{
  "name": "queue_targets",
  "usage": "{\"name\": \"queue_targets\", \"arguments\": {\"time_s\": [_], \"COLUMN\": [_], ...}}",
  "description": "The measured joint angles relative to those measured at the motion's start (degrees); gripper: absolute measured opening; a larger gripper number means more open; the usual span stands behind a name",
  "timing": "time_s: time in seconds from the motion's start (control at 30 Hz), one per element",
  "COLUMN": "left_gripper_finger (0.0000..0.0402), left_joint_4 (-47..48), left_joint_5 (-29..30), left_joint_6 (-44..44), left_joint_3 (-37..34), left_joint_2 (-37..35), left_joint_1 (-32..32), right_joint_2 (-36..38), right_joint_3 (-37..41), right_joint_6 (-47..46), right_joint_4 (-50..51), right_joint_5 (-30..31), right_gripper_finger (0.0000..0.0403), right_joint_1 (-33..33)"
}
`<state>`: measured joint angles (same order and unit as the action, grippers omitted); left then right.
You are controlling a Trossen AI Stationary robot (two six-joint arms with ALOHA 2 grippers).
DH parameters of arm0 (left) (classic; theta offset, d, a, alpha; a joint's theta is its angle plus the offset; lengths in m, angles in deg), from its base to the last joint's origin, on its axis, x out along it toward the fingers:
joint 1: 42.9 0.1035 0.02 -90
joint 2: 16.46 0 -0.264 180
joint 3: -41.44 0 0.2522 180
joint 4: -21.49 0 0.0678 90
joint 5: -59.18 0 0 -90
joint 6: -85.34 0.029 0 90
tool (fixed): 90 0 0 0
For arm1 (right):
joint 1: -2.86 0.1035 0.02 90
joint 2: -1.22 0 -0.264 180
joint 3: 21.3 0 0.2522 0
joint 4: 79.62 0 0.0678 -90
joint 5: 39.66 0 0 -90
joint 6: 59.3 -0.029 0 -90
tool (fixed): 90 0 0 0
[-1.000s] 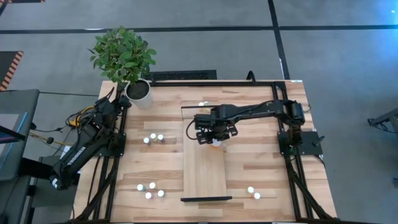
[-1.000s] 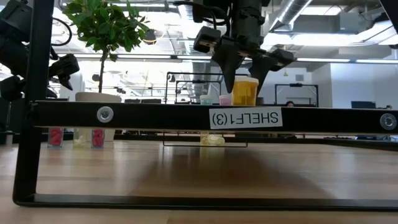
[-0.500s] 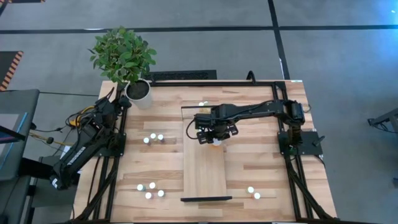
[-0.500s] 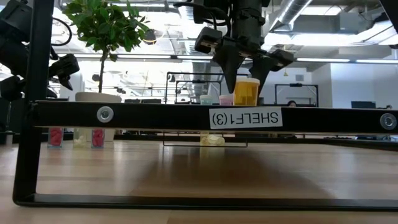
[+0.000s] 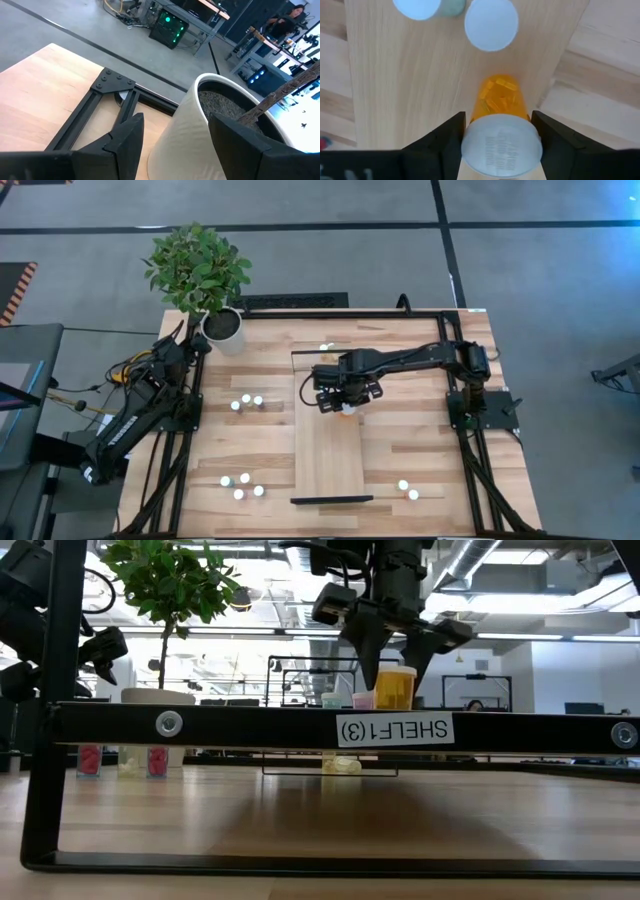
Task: Pick and place medicine bottles onto shelf by color
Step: Put the orange pill bottle on the shelf
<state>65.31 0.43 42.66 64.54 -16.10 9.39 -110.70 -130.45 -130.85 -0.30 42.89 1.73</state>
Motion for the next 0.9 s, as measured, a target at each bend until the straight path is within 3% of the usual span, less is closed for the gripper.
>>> {"name": "queue_targets", "arguments": {"time_s": [0.9], "left_gripper_finger": [0.0210], "left_joint_4": [0.0], "left_joint_5": [-0.3], "left_joint_6": [0.0], "left_joint_3": [0.0], "left_joint_2": [0.0], "left_joint_1": [0.0], "right_joint_2": [-2.8], "right_joint_3": [0.0], "right_joint_6": [0.0], "right_joint_4": [-2.6], "right_joint_5": [-1.3], "right_gripper_finger": [0.0232], "right_joint_1": [-1.3]}}
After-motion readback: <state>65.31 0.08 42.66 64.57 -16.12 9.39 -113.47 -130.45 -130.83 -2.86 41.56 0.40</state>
